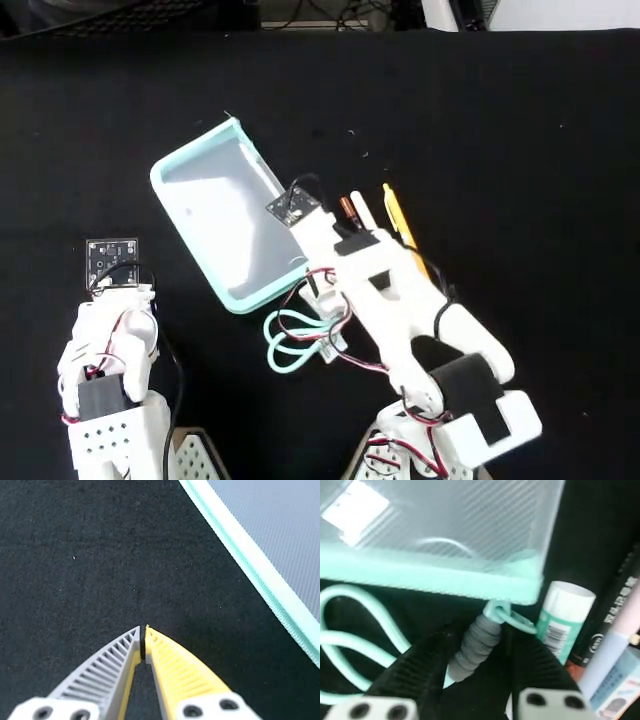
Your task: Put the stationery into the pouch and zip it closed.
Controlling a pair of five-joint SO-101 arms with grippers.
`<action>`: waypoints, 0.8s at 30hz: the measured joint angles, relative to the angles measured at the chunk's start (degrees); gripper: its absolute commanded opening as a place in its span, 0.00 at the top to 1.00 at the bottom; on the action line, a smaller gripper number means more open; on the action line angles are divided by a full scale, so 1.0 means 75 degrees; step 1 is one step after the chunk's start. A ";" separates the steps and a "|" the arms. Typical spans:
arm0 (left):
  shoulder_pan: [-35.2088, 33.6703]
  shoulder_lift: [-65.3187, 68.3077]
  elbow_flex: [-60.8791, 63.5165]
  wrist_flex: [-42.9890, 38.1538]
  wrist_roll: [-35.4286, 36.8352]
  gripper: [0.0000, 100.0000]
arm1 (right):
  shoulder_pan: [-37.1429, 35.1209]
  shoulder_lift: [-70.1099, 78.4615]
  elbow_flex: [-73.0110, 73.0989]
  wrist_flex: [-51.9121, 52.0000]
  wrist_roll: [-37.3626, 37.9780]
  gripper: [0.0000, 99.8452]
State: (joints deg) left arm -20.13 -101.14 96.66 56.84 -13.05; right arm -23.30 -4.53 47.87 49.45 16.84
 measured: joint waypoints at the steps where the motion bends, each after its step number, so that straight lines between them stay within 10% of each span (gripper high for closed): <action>1: 0.0000 0.0000 0.0000 0.0000 0.0000 0.96 | 0.0023 0.0000 0.0000 0.0000 0.0000 0.98; 24: 0.0000 0.0000 0.0000 0.0000 0.0000 0.96 | -0.0012 -0.3880 0.1993 0.1735 0.0774 0.80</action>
State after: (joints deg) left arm -20.13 -101.14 96.66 56.84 -13.05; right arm -23.38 -33.63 62.81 62.46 22.64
